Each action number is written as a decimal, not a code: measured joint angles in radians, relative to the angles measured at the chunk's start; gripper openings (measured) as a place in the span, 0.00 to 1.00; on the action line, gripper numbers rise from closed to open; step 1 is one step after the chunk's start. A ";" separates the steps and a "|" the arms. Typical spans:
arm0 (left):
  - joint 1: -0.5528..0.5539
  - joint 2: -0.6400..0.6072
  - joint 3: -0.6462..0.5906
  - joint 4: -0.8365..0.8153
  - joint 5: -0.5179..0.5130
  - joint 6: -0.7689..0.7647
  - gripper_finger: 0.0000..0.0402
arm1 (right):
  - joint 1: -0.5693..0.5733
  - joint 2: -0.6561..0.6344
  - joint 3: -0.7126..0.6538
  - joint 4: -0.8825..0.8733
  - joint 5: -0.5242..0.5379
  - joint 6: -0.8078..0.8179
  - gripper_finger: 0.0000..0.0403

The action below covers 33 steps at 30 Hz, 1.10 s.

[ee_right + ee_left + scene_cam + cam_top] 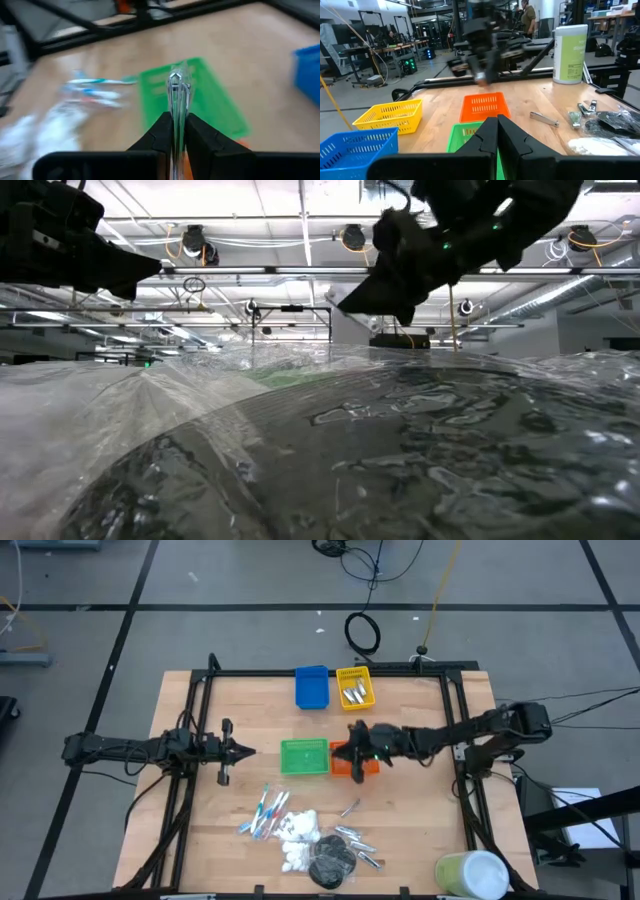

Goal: Pick & Place Travel size toiletries
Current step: Put the nail cutter into the yellow bin

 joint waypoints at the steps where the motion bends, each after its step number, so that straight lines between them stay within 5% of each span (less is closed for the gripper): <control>1: 0.000 0.000 0.000 0.000 0.000 0.000 0.01 | -0.031 0.000 0.006 -0.011 0.000 -0.007 0.06; 17: 0.000 0.000 0.000 0.000 0.000 0.000 0.01 | -0.574 0.055 0.208 -0.339 -0.002 -0.162 0.06; 33: 0.000 0.000 0.000 0.000 0.000 0.000 0.01 | -0.620 0.182 0.208 -0.297 -0.056 -0.161 0.09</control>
